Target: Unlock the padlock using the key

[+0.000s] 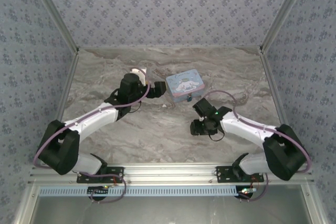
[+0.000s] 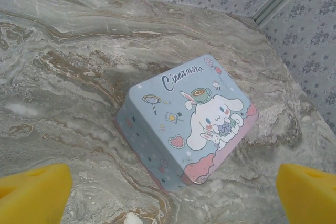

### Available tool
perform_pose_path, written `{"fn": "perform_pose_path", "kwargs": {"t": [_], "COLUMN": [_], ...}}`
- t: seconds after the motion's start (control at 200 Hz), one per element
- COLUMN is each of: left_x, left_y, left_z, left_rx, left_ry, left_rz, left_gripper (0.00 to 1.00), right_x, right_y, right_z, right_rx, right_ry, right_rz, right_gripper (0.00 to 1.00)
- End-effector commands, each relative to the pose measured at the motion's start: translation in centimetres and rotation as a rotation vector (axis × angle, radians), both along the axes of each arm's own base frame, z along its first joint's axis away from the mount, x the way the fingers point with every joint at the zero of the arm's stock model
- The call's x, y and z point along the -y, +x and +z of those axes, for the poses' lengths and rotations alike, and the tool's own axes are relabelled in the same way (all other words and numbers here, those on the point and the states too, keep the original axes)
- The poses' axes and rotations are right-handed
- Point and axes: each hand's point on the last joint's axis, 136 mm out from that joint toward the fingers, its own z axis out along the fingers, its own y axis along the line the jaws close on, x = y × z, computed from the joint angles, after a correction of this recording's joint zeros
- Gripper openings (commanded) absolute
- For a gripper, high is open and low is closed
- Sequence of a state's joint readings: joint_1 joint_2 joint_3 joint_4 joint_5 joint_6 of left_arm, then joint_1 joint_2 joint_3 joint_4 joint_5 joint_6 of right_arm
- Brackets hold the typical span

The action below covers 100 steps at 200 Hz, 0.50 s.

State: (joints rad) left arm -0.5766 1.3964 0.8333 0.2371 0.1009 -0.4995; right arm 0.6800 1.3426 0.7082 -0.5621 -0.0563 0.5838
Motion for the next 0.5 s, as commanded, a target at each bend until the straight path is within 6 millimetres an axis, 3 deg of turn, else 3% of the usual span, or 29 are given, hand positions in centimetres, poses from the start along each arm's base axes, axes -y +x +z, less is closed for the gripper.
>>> {"fn": "perform_pose_path", "kwargs": {"t": [0.0,0.495], "left_x": [0.7,0.6], "left_y": [0.4,0.5], "left_z": [2.5,1.6], "left_rx": [0.049,0.023], "left_ry": [-0.048,-0.033], "left_rz": [-0.005,0.004], "left_gripper": [0.99,0.99], "right_x": [0.4,0.3], "right_y": [-0.6,-0.8], "right_z": [-0.5,-1.7], "right_rx": [-0.046,-0.079], "right_ry": [-0.059,-0.121], "right_rz": [0.014,0.050], "right_gripper": [0.48,0.29]}}
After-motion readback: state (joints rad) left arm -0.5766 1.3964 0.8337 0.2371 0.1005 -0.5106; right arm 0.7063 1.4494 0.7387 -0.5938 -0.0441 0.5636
